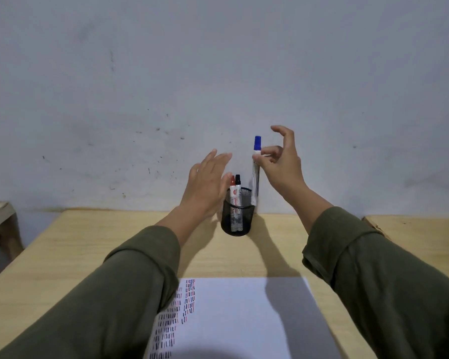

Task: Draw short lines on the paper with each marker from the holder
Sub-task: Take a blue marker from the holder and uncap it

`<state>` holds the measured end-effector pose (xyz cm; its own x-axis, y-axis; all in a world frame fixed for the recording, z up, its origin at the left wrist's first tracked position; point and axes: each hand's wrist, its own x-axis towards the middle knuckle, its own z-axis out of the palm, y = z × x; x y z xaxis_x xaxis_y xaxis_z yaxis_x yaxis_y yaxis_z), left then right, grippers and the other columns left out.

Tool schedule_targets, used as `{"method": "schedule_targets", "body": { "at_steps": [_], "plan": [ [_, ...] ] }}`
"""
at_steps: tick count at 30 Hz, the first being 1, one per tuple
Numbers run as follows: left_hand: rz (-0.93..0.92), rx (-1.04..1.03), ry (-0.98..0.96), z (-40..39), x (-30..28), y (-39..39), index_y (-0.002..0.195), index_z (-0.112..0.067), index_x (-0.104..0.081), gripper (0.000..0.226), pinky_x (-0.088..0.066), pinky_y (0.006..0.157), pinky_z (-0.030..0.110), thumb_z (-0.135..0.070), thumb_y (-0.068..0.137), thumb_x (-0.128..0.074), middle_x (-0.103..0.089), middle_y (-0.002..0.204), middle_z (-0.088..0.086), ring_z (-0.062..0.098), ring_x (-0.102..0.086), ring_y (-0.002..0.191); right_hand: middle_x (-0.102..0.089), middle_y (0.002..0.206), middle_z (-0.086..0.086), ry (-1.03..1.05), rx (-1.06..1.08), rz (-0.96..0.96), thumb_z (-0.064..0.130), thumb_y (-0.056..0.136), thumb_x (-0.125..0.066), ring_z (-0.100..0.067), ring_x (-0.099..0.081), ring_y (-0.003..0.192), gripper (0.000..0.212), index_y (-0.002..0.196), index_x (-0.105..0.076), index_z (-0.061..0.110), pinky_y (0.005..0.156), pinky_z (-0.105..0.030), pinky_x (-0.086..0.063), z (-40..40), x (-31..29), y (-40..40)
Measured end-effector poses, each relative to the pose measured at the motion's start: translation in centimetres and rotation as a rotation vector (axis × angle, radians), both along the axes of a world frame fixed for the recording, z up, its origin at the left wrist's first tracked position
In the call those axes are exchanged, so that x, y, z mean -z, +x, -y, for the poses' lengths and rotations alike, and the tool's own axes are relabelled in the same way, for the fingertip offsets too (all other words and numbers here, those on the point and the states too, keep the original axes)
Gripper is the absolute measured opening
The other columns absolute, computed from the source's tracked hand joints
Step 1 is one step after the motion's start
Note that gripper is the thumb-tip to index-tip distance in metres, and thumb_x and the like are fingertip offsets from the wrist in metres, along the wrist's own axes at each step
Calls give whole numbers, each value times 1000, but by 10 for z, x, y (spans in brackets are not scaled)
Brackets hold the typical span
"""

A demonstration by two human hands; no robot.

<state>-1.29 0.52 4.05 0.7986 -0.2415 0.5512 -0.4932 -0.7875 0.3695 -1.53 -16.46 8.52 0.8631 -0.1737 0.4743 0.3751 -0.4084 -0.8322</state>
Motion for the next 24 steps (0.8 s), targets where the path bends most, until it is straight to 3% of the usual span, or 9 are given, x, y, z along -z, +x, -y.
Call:
{"method": "schedule_targets", "body": {
  "at_steps": [3, 6, 9, 13, 16, 20, 24],
  "plan": [
    [8, 33, -80, -1, -21, -19, 146, -27, -31, 46, -20, 112, 39, -23, 100, -34, -40, 149, 2, 16, -26, 143, -72, 86, -2, 39, -124, -16, 16, 82, -69, -14, -68, 87, 56, 126, -38, 32, 86, -26, -51, -6, -3, -29],
    [-1, 105, -156, -4, -30, -42, 141, -29, -40, 46, -32, 110, 43, -15, 97, -41, -53, 139, 1, 20, -39, 135, -74, 86, 0, 29, -204, -65, 19, 82, -69, -15, -70, 88, 53, 124, -41, 33, 91, -35, -52, -12, 1, -60],
    [-34, 131, -243, -8, -31, -69, 127, -24, -58, 36, -36, 102, 27, -13, 94, -48, -63, 126, -2, 16, -51, 123, -76, 87, -1, 5, -245, -105, 21, 81, -70, -14, -70, 88, 52, 123, -42, 35, 87, -35, -52, -15, 8, -91],
    [-178, 147, -424, -16, -28, -105, 102, -18, -66, 17, -35, 75, 5, -14, 90, -55, -69, 98, -6, 7, -59, 95, -75, 87, -4, 12, -295, -149, 16, 82, -69, -5, -65, 78, 50, 122, -44, 32, 71, -20, -45, -20, 14, -130],
    [-218, 134, -489, -21, -25, -123, 92, -18, -66, 9, -39, 77, 16, -14, 88, -58, -64, 85, -13, 0, -58, 84, -74, 87, -11, -51, -297, -169, 18, 82, -69, -4, -63, 73, 46, 119, -46, 35, 71, -20, -44, -23, 15, -151],
    [-223, 5, -613, -27, -23, -142, 99, -14, -65, 14, -37, 72, 21, -18, 91, -55, -62, 91, -6, 9, -54, 87, -74, 85, -13, -136, -262, -236, 24, 82, -71, -6, -59, 61, 42, 117, -50, 34, 65, -23, -44, -16, 10, -171],
    [-300, -137, -732, -33, -19, -150, 104, -16, -63, 18, -37, 62, 25, -25, 94, -51, -62, 92, -3, 15, -50, 78, -71, 81, -14, 41, -300, -251, 17, 83, -70, -14, -57, 56, 38, 118, -57, 19, 61, -25, -47, -8, 8, -184]
  ]
}}
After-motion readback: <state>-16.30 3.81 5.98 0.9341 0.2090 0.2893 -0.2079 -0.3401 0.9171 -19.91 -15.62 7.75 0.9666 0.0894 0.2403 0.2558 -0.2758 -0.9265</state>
